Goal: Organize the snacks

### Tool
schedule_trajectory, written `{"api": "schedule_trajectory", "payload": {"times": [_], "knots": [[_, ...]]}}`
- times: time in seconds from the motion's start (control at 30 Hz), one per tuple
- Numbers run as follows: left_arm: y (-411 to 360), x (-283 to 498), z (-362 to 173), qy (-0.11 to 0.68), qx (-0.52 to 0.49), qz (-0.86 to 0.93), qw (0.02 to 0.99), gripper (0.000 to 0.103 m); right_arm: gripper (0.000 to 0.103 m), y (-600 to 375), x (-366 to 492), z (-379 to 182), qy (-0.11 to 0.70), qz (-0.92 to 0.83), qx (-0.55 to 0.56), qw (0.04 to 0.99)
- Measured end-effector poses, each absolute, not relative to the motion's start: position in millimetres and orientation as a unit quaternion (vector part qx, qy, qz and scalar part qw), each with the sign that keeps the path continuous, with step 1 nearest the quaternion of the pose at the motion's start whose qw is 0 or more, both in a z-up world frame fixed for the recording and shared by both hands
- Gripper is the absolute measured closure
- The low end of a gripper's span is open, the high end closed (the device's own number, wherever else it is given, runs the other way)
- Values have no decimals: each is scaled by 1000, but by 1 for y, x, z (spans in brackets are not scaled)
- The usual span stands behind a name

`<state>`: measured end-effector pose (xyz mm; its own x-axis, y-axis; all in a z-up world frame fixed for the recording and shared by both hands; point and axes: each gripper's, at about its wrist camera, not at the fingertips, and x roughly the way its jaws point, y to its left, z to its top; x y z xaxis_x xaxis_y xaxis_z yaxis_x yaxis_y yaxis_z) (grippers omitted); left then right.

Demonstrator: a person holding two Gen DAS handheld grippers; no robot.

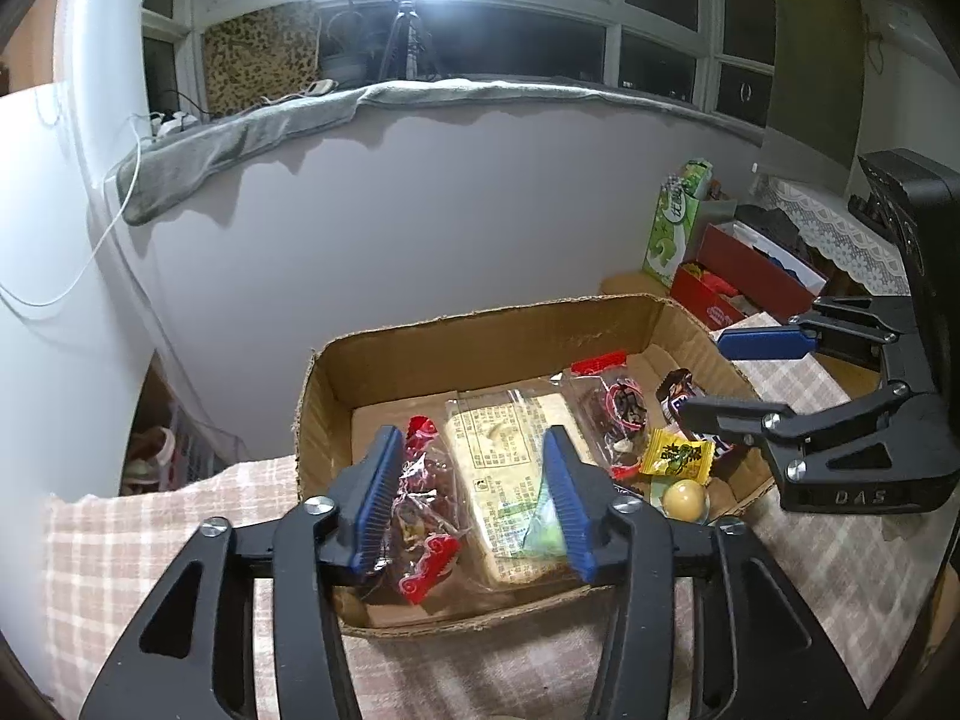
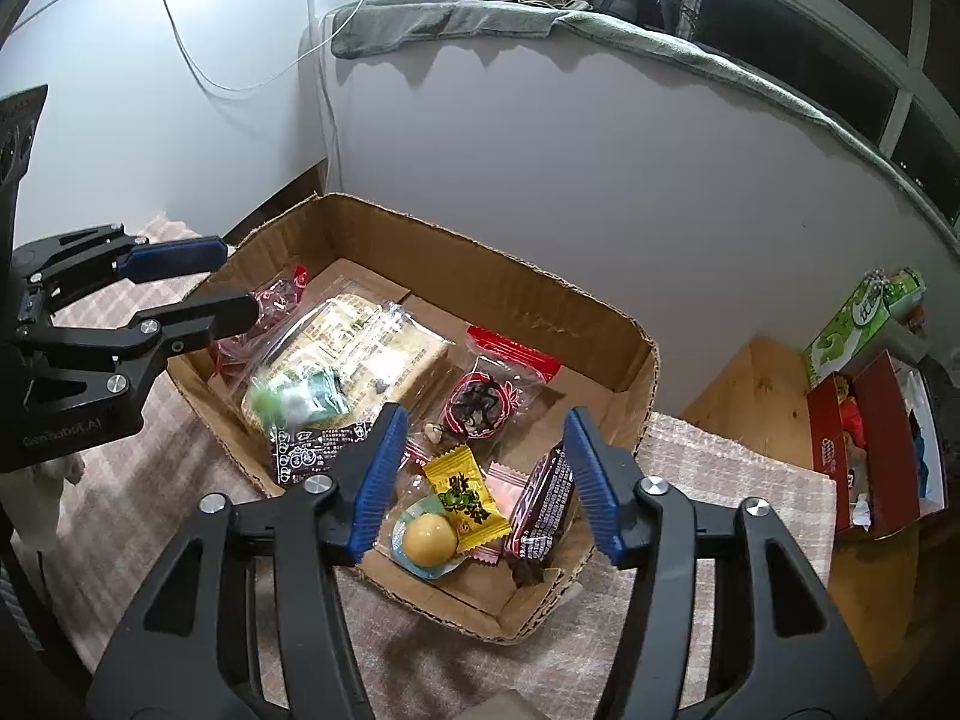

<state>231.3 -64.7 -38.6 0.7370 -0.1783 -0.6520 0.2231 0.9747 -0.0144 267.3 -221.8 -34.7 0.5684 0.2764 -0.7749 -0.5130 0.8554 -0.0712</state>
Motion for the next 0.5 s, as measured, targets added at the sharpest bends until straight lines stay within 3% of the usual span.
{"api": "schedule_trajectory", "payload": {"times": [0.07,0.5], "knots": [[-65,231,-38,346,33,-104,932,49,31,-221,265,-33,400,224,-148,876],[-61,217,-31,338,29,-93,936,45,30,-224,250,-22,391,220,-145,882]]}}
